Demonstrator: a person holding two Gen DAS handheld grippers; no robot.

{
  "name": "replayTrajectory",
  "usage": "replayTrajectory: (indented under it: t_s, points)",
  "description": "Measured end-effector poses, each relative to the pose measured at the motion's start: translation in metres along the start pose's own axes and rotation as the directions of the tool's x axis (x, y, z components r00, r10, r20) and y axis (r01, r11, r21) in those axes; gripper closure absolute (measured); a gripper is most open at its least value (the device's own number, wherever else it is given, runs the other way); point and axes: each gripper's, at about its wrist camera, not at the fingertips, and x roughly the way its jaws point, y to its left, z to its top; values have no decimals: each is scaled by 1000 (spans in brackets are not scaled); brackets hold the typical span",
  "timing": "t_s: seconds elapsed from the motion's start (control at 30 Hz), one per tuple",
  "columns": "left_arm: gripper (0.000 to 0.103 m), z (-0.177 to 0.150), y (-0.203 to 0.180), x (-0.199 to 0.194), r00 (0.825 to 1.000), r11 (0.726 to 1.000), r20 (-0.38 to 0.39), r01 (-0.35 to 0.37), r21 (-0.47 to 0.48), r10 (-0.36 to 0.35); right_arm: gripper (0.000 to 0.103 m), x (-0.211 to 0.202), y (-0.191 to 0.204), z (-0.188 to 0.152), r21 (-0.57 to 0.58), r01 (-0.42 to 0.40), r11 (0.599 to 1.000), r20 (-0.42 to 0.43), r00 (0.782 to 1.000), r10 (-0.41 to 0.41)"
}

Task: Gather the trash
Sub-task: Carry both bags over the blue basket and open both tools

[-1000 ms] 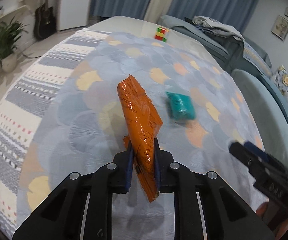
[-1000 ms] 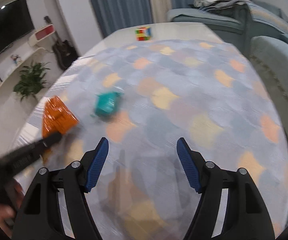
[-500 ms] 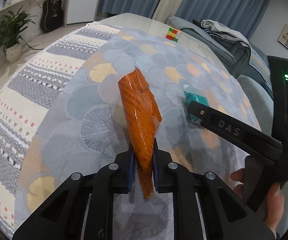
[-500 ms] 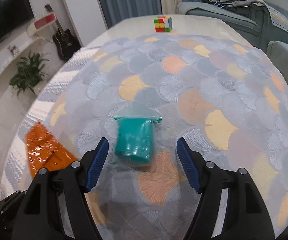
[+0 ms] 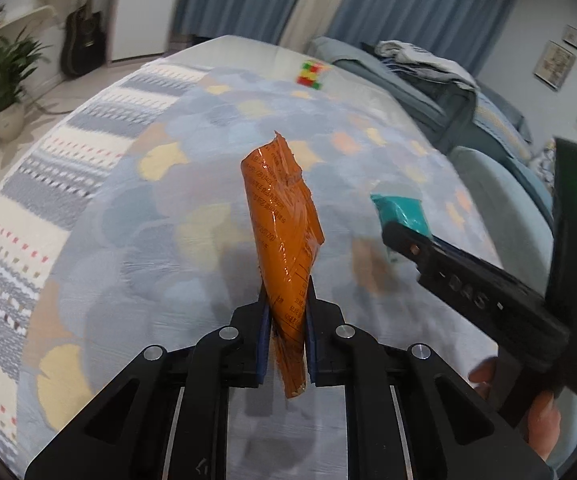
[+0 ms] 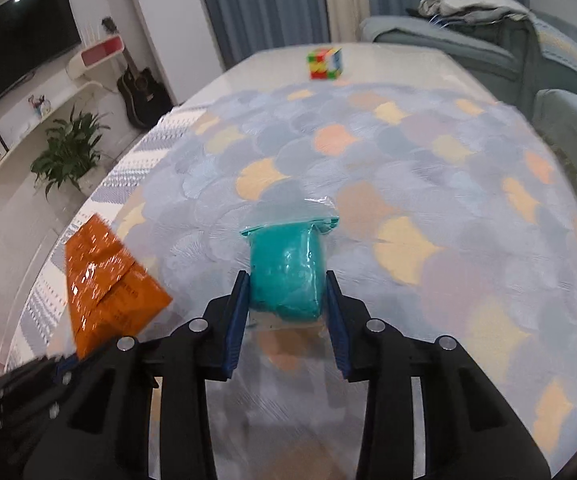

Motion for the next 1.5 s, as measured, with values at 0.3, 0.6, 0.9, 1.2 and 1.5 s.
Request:
replayTrajectory:
  t_s: [0.3,0.6,0.9,1.2,1.5]
  points:
    - [91,1,-110,-41,986,969,23,157,189,-164,70,-134,-83,-18,96,124,988,119,984,-135]
    - [91,-28,-251,-65,955,855,-32,279,438,-295,70,-237,-196,-61,299,301,905,147,923,-356]
    - [90,-95,-344,-19,916,730,-225,401,553,-333,69,-250,-286,-132,453,446,772,-24,872,-489]
    - [52,-140,-362,24,881,691,-349,468,551,-319,49,-235,-324,-179,561,451,694,-132,876,-463]
    - [39,-130,-334,-2,868,705,-339,494,510,-363,49,-258,-300,-184,604,400,689,-86,892,-443]
